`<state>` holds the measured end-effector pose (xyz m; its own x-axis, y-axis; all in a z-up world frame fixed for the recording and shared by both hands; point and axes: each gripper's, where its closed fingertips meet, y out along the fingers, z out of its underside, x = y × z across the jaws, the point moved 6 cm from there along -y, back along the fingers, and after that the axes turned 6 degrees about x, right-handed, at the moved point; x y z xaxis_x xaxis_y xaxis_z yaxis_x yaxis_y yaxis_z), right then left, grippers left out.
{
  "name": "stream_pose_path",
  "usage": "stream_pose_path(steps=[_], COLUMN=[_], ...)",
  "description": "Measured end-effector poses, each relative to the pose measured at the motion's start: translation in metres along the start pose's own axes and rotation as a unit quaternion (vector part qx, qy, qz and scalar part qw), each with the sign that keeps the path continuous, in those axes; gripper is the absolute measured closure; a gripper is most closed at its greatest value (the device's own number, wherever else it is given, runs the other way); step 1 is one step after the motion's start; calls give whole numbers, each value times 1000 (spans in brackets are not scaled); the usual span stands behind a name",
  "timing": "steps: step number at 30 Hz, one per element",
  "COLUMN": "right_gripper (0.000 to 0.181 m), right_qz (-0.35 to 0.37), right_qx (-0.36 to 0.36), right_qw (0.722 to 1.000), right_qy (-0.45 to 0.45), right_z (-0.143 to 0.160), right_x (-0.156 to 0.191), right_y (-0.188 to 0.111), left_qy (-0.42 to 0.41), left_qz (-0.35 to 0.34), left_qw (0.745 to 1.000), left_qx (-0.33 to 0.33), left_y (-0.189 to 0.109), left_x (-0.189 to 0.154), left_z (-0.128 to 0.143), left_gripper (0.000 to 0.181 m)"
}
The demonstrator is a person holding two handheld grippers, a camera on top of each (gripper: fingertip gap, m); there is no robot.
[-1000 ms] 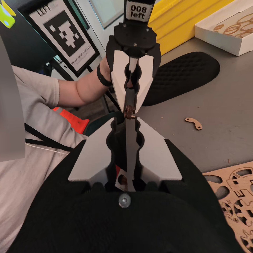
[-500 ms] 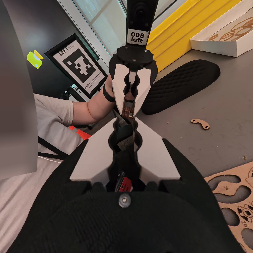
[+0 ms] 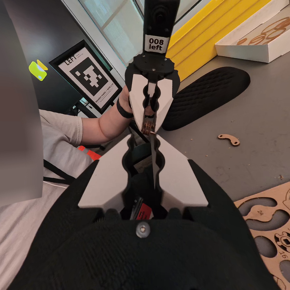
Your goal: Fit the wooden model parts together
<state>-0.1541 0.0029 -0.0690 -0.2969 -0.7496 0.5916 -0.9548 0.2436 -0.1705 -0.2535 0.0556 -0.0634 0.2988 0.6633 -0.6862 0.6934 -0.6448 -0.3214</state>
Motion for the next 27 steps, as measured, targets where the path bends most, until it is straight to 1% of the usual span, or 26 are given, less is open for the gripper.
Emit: stream_pose_path(steps=[7, 10, 11, 13, 18, 19, 23, 26, 27], right_gripper=[154, 153, 156, 170, 170, 170, 172, 175, 175], right_qz=[2, 5, 15, 42, 61, 59, 90, 106, 106], right_qx=[-11, -7, -7, -5, -4, -7, -2, 2, -1], right_qw=[998, 999, 998, 998, 998, 998, 987, 978, 978], right_qy=[55, 53, 53, 35, -16, -36, -130, -178, -181], right_z=[-1, 0, -1, -1, -5, -6, -5, -4, -4], right_x=[-4, -3, -3, -4, 4, 7, 16, 21, 21], right_y=[1, 0, 0, -1, -4, -5, -5, -5, -6], left_qy=[22, 32, 36, 46, 84, 106, 167, 207, 212], left_qz=[-45, -56, -61, -66, -95, -100, -145, -169, -171], left_qw=[999, 998, 997, 997, 992, 989, 975, 963, 962], left_qx=[14, 16, 16, 16, 17, 15, 20, 28, 24], left_y=[1, 2, 2, 3, 5, 5, 8, 11, 11], left_x=[2, 0, 0, -3, -9, -13, -21, -24, -25], left_z=[3, 2, 2, 1, -2, -3, -2, 0, 0], left_gripper=[170, 170, 170, 170, 170, 170, 170, 169, 169])
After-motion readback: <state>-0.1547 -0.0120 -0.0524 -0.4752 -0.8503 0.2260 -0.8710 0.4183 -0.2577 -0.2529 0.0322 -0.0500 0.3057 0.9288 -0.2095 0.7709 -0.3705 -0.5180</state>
